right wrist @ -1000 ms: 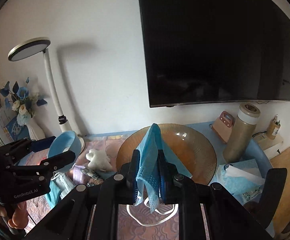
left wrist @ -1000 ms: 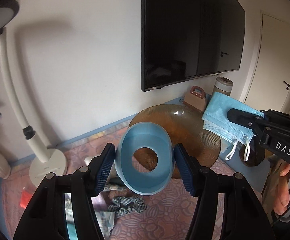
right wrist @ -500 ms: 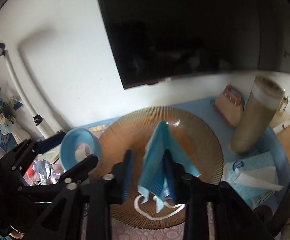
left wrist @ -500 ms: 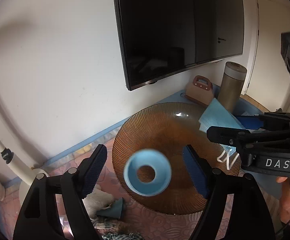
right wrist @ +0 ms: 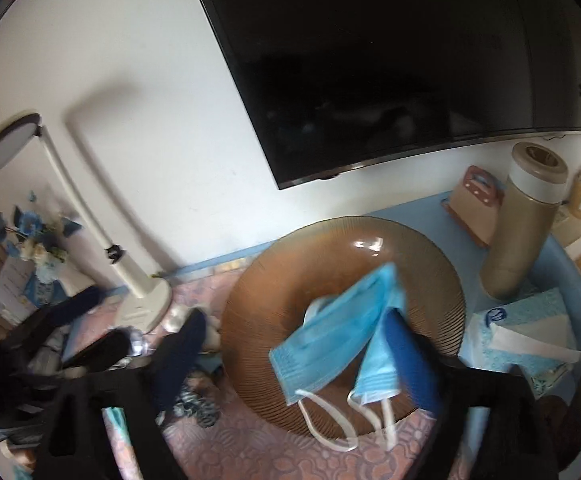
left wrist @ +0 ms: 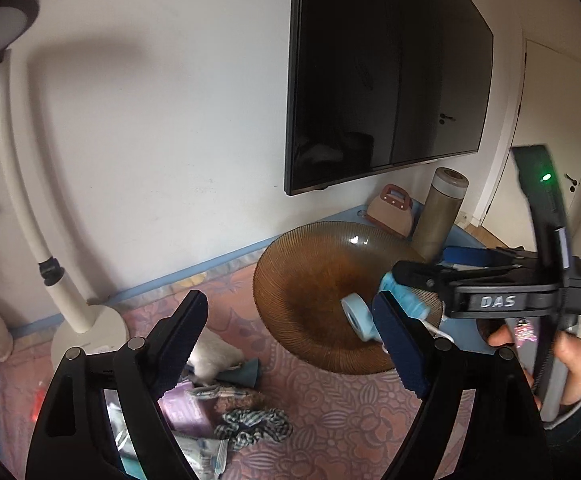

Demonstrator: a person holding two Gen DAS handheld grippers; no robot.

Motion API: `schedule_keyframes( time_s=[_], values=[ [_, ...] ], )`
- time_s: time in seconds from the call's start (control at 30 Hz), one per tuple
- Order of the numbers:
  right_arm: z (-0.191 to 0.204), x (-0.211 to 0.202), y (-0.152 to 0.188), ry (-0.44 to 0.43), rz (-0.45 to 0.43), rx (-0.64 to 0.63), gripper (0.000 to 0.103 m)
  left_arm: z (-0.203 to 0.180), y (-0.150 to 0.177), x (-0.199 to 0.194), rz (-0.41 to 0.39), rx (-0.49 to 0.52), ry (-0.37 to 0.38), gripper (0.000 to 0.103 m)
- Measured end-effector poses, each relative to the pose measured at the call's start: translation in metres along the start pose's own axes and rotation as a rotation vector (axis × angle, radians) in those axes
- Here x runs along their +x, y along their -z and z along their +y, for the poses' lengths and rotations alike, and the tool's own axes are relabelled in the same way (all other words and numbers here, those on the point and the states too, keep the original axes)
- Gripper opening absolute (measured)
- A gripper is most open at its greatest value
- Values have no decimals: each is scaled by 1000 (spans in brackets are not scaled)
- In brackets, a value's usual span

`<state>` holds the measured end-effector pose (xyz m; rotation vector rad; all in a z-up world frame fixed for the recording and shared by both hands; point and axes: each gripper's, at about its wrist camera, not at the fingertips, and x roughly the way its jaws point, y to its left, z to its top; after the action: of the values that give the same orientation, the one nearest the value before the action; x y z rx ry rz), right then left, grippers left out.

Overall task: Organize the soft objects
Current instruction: 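Carry both items to the amber glass bowl and open both tools, then move both tools back over the remaining items on the bed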

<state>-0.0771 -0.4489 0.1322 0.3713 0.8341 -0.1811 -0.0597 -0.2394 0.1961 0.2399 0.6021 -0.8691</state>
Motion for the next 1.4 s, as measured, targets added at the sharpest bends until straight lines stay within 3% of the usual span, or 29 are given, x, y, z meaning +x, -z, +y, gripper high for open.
schedule_keyframes(
  time_s=[0.17, 0.37, 0.47, 0.6, 0.7, 0.83, 1.17, 1.4],
  values=[
    [-8, 25, 27, -32, 114, 72, 100, 19, 7, -28, -20, -18, -26, 83],
    [3, -14, 38, 1, 79, 52, 100, 45, 25, -60, -39, -83, -47, 83],
    [21, -38, 39, 5, 37, 8, 100, 67, 39, -84, -53, -146, -63, 83],
    [58, -51, 52, -26, 10, -60, 100, 92, 65, -120, -67, -185, -159, 84],
    [89, -46, 70, -64, 19, -116, 100, 111, 86, -137, -47, -217, -228, 84],
    [125, -35, 100, -123, 53, -171, 100, 138, 119, -153, -17, -277, -259, 84],
    [180, -11, 161, -181, 124, -290, 100, 182, 199, -164, 68, -398, -307, 84],
    [198, 25, 200, -189, 66, -260, 100, 176, 251, -119, 137, -429, -339, 84]
  ],
)
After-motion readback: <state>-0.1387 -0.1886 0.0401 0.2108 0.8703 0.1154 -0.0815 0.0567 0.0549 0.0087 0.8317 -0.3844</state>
